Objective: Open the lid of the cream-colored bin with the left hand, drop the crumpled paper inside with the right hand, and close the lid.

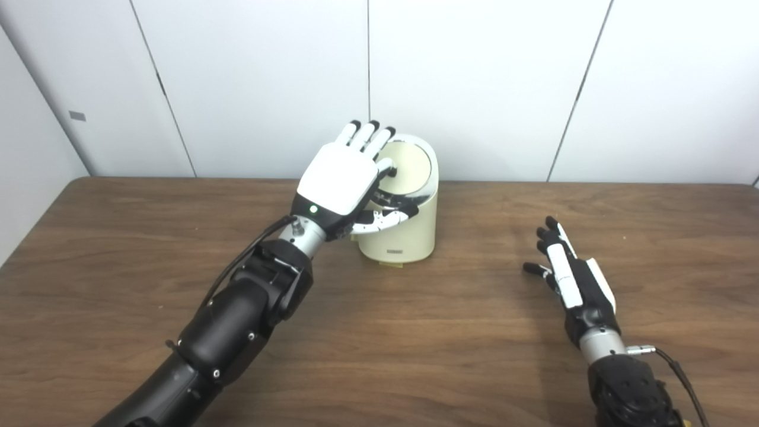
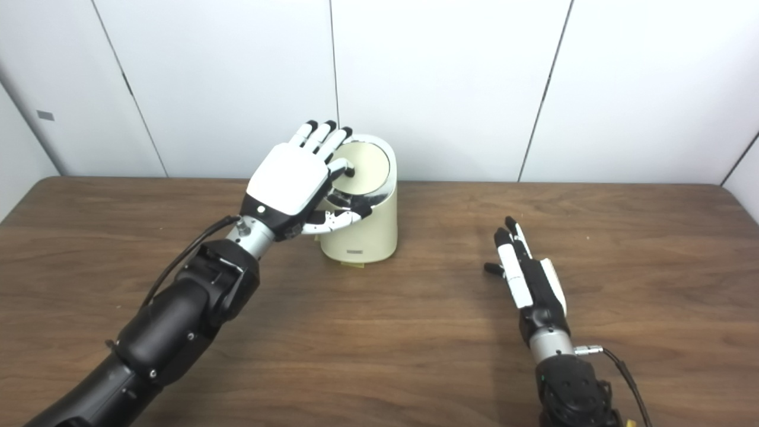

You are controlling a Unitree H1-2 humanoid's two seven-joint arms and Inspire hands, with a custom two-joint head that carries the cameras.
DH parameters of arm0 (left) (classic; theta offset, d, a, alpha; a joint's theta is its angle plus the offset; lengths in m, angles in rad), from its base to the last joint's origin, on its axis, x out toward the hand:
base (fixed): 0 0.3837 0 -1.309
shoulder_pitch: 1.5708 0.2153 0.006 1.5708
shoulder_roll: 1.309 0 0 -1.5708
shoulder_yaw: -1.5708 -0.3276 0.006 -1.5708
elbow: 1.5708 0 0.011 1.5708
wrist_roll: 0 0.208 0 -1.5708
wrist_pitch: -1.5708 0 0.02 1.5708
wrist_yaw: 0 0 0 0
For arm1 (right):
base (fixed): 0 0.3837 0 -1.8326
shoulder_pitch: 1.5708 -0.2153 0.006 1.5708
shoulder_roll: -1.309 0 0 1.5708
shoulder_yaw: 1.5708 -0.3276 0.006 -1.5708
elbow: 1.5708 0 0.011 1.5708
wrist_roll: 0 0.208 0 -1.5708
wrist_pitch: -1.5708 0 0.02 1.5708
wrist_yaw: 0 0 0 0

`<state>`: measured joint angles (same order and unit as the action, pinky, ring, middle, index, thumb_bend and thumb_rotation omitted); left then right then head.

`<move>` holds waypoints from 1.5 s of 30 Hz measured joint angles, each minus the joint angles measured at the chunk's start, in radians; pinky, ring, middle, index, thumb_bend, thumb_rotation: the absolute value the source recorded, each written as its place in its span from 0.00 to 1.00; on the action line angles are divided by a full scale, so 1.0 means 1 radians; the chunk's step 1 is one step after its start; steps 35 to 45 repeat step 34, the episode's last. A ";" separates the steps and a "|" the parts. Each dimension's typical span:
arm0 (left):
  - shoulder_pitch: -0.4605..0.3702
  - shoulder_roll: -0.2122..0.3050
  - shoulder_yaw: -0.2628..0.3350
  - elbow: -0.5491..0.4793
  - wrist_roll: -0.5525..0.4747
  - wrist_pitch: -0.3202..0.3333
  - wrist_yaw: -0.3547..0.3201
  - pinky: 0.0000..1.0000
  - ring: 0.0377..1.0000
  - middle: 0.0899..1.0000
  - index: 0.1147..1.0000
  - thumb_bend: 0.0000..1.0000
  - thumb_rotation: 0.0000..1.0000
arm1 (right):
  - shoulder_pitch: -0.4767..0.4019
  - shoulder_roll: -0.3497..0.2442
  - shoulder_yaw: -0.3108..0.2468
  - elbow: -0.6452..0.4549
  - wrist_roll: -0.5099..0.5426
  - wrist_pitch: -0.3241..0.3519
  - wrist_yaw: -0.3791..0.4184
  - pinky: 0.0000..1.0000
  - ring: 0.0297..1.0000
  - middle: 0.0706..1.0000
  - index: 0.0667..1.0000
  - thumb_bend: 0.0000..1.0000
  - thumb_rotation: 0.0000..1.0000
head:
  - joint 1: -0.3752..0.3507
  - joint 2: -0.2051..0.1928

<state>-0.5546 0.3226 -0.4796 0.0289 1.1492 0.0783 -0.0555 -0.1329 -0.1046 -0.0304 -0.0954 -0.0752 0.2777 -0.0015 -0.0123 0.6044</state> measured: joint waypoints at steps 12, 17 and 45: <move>0.125 -0.069 0.276 -0.188 -0.332 0.013 -0.017 0.75 0.88 0.90 0.93 0.45 0.95 | 0.001 0.002 0.018 0.000 -0.026 -0.007 -0.010 0.84 0.95 0.96 1.00 0.59 1.00 | -0.011 -0.005; 0.217 -0.097 0.370 -0.229 -0.472 0.015 -0.002 0.79 0.92 0.95 0.95 0.43 0.90 | 0.005 0.011 0.019 0.000 -0.028 -0.014 -0.011 0.86 0.96 0.96 1.00 0.59 1.00 | -0.009 -0.014; 0.571 -0.170 0.545 -0.236 -0.934 0.036 -0.002 0.99 1.00 1.00 0.99 0.46 1.00 | 0.033 0.057 0.007 0.000 0.048 -0.064 -0.007 0.99 0.99 0.97 0.97 0.60 1.00 | -0.017 -0.009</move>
